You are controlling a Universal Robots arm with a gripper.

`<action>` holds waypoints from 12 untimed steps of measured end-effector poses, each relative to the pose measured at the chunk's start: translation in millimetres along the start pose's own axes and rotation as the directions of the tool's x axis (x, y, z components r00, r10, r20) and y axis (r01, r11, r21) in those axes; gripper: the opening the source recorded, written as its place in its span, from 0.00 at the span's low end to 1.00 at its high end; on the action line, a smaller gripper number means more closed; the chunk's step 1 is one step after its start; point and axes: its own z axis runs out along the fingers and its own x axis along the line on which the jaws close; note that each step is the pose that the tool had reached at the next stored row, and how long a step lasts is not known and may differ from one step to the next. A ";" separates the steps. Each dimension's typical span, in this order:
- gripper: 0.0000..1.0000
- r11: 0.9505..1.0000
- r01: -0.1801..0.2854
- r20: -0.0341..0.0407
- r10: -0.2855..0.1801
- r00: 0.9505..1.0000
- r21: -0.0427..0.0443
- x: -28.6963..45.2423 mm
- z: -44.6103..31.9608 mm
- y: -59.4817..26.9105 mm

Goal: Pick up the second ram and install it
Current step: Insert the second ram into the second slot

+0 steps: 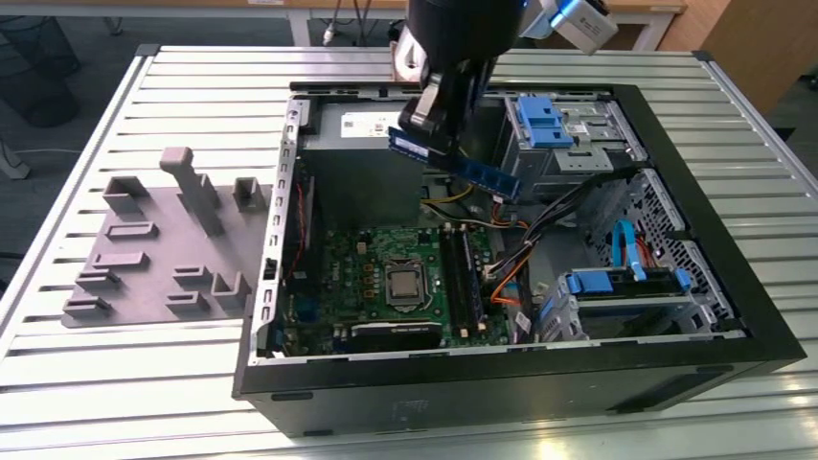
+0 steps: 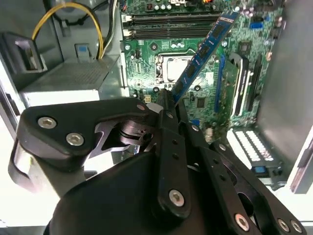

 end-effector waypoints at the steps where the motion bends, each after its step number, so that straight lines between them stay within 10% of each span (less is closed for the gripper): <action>1: 0.14 1.000 -0.019 0.000 0.019 1.000 0.000 0.0 0.2 0.0; 12: 0.14 0.979 -0.202 0.001 0.202 0.979 0.000 0.0 2.1 0.0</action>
